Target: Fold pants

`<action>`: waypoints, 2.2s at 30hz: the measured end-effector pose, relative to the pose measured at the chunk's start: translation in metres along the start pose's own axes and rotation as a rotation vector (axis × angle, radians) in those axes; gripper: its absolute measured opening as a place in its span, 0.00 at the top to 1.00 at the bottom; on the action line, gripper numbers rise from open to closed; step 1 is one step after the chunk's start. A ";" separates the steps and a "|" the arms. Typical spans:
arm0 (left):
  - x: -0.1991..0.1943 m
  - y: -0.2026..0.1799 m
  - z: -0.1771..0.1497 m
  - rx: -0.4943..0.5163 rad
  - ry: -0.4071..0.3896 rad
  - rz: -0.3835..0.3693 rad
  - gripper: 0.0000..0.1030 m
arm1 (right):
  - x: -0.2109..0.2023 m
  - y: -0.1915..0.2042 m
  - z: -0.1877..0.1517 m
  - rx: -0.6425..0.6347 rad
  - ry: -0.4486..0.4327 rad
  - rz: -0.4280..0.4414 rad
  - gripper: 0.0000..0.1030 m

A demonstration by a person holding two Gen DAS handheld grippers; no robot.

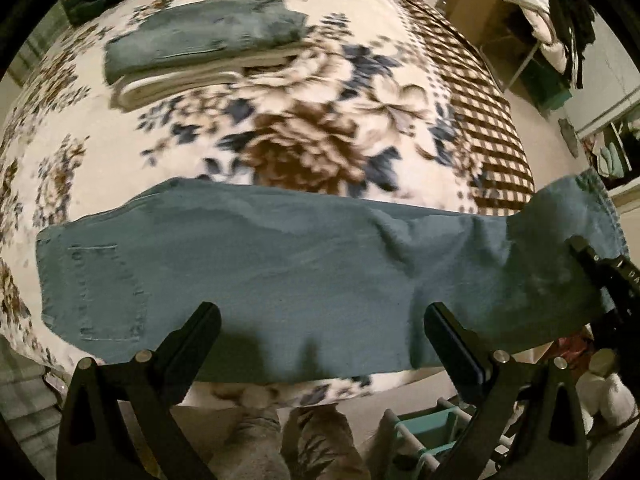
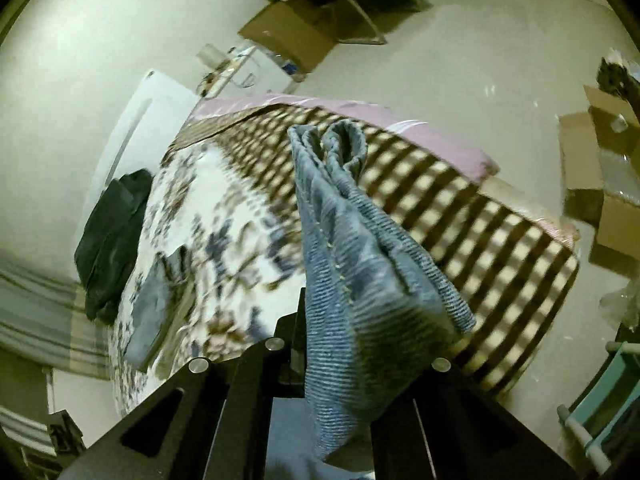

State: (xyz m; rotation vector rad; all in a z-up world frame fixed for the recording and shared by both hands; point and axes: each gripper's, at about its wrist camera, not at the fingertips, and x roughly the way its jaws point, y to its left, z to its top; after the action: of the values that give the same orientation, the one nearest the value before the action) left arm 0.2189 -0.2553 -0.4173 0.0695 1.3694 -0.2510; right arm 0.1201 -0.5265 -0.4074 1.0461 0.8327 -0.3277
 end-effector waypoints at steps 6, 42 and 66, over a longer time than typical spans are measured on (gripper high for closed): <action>-0.018 0.069 -0.010 -0.074 -0.018 0.012 0.00 | 0.005 0.079 -0.056 -0.120 0.044 0.055 0.94; 0.076 0.207 -0.017 -0.323 0.099 -0.023 0.00 | 0.108 0.075 -0.206 -0.528 0.538 -0.169 0.15; 0.121 0.261 -0.057 -0.513 0.258 -0.280 0.87 | 0.167 0.029 -0.166 -0.395 0.644 -0.355 0.15</action>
State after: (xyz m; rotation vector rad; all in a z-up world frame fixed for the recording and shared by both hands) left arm 0.2427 -0.0073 -0.5717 -0.5364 1.6637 -0.1189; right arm 0.1736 -0.3457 -0.5524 0.6230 1.5999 -0.1060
